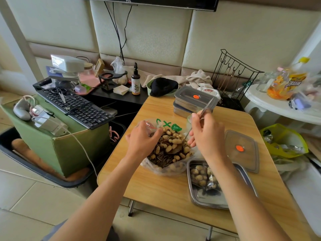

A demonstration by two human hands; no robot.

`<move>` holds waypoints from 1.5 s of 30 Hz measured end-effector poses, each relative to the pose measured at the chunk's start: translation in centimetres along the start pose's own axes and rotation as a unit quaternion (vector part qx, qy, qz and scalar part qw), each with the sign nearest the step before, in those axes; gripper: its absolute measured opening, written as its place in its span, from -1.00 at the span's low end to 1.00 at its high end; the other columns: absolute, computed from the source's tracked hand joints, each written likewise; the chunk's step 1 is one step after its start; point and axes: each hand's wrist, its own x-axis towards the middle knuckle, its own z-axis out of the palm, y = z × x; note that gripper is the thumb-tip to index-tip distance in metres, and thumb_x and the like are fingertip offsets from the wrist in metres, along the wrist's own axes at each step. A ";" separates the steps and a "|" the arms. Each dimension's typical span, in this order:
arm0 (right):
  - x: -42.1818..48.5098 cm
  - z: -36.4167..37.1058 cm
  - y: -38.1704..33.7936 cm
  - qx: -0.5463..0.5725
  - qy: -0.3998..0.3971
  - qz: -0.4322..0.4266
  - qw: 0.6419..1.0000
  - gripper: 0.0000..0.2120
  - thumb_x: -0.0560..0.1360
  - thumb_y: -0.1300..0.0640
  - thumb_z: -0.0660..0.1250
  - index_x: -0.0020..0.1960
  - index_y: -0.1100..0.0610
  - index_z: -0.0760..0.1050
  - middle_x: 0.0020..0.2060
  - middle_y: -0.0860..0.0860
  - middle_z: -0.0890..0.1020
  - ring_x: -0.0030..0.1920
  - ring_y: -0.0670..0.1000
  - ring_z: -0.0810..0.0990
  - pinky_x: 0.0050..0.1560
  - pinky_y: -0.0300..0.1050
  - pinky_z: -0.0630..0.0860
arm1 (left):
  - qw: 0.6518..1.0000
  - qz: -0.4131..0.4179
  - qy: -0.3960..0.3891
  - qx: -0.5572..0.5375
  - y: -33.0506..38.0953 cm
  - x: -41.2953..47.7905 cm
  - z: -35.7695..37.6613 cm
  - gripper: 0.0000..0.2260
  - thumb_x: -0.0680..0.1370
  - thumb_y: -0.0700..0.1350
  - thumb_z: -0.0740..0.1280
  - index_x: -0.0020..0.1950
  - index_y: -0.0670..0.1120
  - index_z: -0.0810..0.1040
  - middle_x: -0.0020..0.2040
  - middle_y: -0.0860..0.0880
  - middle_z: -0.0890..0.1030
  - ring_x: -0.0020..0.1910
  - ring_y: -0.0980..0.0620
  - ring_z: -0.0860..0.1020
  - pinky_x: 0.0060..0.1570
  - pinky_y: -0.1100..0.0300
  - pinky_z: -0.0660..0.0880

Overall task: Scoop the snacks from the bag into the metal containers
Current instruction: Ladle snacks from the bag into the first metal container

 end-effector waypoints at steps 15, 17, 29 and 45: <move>-0.4 1.1 0.9 0.020 -0.031 0.042 0.998 -0.75 0.75 0.09 0.15 0.01 0.19 0.51 -0.39 0.03 0.63 -0.50 -0.11 0.63 -0.50 -0.25 0.53 | 0.999 0.022 -0.030 0.033 0.0 -0.2 0.1 -0.72 0.57 0.19 0.38 0.08 0.05 0.41 0.02 0.10 0.52 0.04 0.05 0.42 0.16 0.04 0.14; 0.0 0.7 1.4 0.068 -0.018 0.147 0.987 -0.76 0.75 0.09 0.14 0.05 0.19 0.50 -0.37 0.10 0.66 -0.48 -0.02 0.66 -0.49 -0.24 0.55 | 0.999 0.021 -0.032 0.035 0.0 -0.2 0.1 -0.71 0.56 0.19 0.38 0.10 0.07 0.38 0.03 0.10 0.51 0.04 0.06 0.41 0.16 0.05 0.12; 1.2 -2.8 4.2 0.153 0.089 0.348 0.921 -0.69 0.75 0.06 0.11 0.05 0.23 0.52 -0.38 0.12 0.69 -0.40 0.07 0.72 -0.38 -0.15 0.61 | 0.994 0.043 -0.020 0.099 0.3 -0.4 0.4 -0.72 0.56 0.16 0.36 0.11 0.00 0.47 0.01 0.06 0.56 0.12 -0.04 0.48 0.25 -0.04 0.13; 0.6 -2.4 -1.3 0.042 0.049 -0.139 0.988 -0.73 0.73 0.11 0.20 -0.03 0.21 0.58 -0.36 -0.03 0.63 -0.41 -0.12 0.65 -0.44 -0.31 0.54 | 0.997 0.024 -0.074 0.001 1.5 -0.1 3.1 -0.59 0.47 0.23 0.49 0.07 -0.03 0.49 -0.12 0.04 0.59 -0.15 0.01 0.56 -0.16 0.02 0.57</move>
